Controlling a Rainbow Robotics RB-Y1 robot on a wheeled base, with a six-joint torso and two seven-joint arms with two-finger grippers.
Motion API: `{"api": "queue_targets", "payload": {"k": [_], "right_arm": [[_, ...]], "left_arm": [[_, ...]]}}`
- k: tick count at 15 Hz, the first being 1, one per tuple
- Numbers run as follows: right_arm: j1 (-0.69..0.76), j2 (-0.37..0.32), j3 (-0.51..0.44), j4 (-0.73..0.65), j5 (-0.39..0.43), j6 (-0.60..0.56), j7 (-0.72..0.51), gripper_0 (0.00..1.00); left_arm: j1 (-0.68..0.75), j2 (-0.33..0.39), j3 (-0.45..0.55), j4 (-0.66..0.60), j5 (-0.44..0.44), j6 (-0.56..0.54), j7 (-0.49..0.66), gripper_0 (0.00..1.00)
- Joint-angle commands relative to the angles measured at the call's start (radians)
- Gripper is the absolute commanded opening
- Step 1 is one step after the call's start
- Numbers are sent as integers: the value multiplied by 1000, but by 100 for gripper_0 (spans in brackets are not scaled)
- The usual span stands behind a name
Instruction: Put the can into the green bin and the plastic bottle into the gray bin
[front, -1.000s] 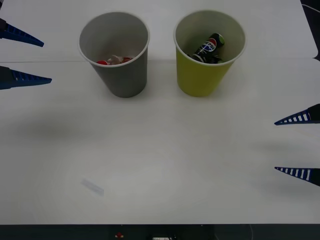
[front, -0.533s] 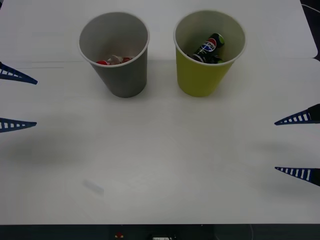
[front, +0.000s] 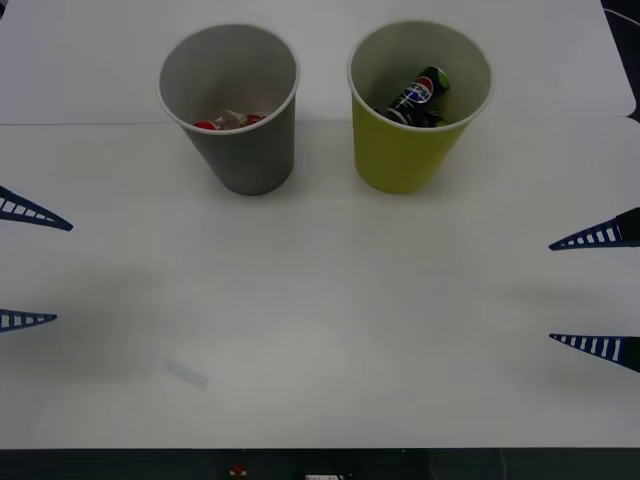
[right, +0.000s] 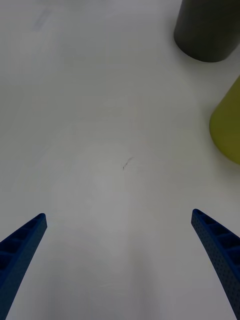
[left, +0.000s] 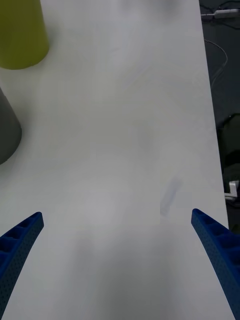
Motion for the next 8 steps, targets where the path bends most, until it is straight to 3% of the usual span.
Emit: {"api": "queue_targets", "payload": {"k": [1, 8], "right_arm": [[0, 0, 0, 0, 0, 0, 0, 100], [0, 0, 0, 0, 0, 0, 0, 100]], "left_arm": [[29, 23, 0, -21, -3, 0, -22, 100], [32, 29, 2, -22, -5, 2, -47, 100]]}}
